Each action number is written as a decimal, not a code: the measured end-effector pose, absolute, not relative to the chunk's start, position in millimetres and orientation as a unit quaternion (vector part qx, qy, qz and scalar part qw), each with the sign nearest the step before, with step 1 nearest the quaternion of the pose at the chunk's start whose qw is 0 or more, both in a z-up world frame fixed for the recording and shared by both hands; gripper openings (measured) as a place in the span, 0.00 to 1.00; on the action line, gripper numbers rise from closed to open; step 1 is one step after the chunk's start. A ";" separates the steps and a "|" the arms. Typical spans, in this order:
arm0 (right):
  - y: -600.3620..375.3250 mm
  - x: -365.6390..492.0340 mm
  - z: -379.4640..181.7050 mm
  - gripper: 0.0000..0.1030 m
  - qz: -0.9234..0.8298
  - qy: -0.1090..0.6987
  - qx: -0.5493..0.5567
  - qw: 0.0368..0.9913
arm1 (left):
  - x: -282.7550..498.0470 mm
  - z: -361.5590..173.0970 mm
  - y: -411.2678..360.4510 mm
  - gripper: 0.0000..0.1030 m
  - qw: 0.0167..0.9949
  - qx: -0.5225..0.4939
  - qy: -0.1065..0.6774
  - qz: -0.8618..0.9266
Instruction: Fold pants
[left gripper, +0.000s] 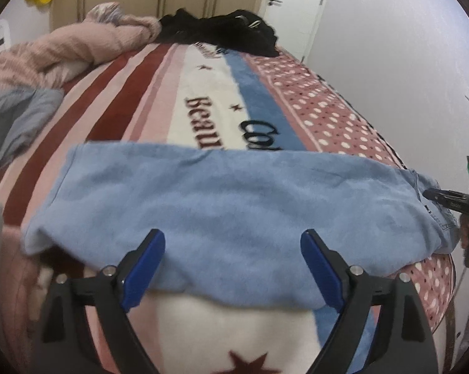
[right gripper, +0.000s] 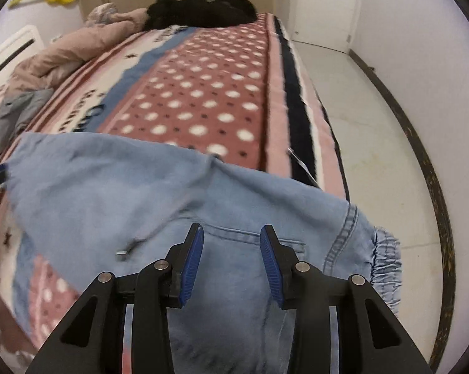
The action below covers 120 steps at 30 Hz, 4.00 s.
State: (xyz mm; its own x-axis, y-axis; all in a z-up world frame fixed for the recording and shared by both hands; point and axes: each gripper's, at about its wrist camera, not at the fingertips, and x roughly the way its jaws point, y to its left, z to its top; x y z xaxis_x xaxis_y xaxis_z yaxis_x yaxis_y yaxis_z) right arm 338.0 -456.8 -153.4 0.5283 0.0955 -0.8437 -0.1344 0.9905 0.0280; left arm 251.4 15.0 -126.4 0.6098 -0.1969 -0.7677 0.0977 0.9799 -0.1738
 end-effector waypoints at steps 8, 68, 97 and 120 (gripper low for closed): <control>-493.0 358.9 -171.6 0.36 -0.014 0.443 0.061 0.894 | 233.2 -146.9 47.2 0.86 0.880 -0.110 0.458 -0.057; -336.9 251.1 -146.7 0.81 0.188 0.292 0.154 0.925 | 247.6 -129.6 -59.1 0.83 0.902 -0.032 0.402 -0.155; -316.7 267.9 -180.5 0.61 0.202 0.366 0.140 0.898 | 234.4 -151.9 -33.8 0.59 0.882 -0.043 0.437 -0.169; -350.4 270.9 -166.8 0.00 0.081 0.316 0.119 0.938 | 242.9 -142.0 -48.6 0.75 0.881 -0.056 0.438 -0.168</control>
State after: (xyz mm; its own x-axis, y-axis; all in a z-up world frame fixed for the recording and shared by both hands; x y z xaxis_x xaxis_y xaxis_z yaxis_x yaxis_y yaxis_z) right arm 270.9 -350.4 -166.8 0.7866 0.2273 -0.5741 -0.0765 0.9585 0.2746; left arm 242.9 -48.6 -142.0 0.5604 -0.3446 -0.7531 0.2463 0.9375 -0.2458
